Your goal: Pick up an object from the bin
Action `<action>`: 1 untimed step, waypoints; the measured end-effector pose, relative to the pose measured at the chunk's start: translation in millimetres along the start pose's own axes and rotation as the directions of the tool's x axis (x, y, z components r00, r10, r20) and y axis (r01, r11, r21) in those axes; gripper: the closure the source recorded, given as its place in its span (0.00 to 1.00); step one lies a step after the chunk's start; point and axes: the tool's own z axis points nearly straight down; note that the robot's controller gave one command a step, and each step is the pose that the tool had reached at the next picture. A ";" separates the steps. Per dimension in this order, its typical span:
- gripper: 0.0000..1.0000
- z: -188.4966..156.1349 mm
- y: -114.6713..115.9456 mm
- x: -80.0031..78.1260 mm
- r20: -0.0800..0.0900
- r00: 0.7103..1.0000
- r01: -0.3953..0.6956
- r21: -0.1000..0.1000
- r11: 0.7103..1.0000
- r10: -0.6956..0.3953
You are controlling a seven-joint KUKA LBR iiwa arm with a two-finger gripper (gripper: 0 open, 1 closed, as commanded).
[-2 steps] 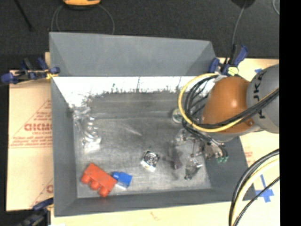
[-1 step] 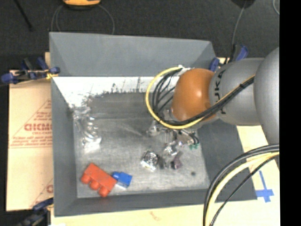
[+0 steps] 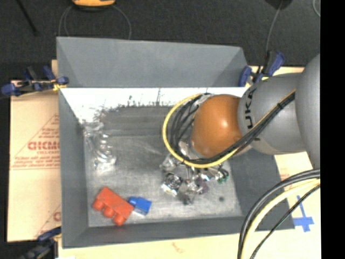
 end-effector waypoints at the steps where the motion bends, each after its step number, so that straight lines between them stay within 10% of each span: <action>1: 0.00 -17.3 21.3 5.3 -0.010 0.988 0.152 -0.010 0.988 -0.152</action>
Offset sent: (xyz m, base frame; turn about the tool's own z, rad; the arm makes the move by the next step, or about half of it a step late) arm -0.0170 0.0160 0.0163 -0.1551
